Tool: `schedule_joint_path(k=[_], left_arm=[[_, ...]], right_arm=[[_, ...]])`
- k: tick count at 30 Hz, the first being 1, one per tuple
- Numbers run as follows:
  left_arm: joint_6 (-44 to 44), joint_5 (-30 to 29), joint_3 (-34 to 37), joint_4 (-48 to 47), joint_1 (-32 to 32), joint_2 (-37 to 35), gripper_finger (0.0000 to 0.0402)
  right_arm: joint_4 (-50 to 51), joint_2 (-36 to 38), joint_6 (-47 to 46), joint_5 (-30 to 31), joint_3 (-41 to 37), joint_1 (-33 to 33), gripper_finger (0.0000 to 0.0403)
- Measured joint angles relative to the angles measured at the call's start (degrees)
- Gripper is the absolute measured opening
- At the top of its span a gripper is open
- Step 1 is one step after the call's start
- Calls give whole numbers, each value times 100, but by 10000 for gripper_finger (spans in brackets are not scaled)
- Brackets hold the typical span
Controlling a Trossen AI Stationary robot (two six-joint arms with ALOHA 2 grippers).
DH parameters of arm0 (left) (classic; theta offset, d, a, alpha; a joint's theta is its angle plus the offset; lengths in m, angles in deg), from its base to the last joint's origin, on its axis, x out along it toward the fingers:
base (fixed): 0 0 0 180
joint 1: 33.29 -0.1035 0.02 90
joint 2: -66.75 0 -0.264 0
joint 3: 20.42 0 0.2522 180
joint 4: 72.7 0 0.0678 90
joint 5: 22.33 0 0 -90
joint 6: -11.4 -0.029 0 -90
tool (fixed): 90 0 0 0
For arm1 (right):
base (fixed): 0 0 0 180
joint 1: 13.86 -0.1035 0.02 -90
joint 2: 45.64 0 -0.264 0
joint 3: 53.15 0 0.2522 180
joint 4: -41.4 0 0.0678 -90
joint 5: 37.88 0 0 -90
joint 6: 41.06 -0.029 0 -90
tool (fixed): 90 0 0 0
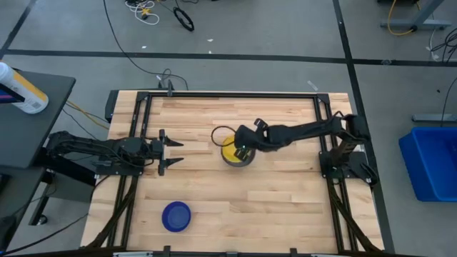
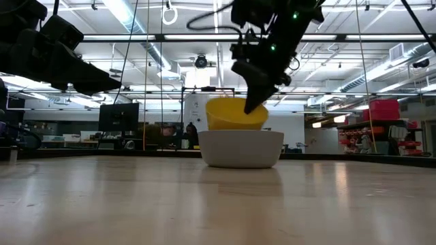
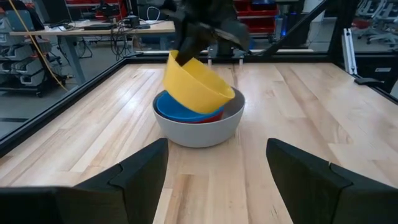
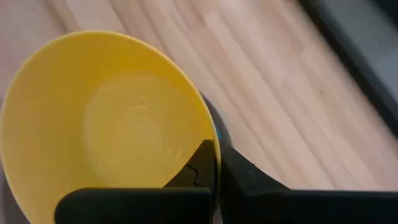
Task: Nest bowls inside each other
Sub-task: Stack the yellow bowl on top of the blue bowl
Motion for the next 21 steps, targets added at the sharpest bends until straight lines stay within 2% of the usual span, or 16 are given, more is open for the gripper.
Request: schedule_joint_path(k=[4,9,12,15,21], left_arm=[[9,43,0,-12,1,0,277],[19,50,0,-15,0,0,277],[22,52,0,-15,0,0,277],[22,52,0,-14,0,0,277],[23,52,0,-15,1,0,277]], right_arm=[[489,0,-67,-591,0,289,1],[848,0,10,-1802,0,607,1],[848,0,63,-2305,0,744,1],[832,0,101,-2476,0,798,1],[729,0,148,-2402,0,808,1]])
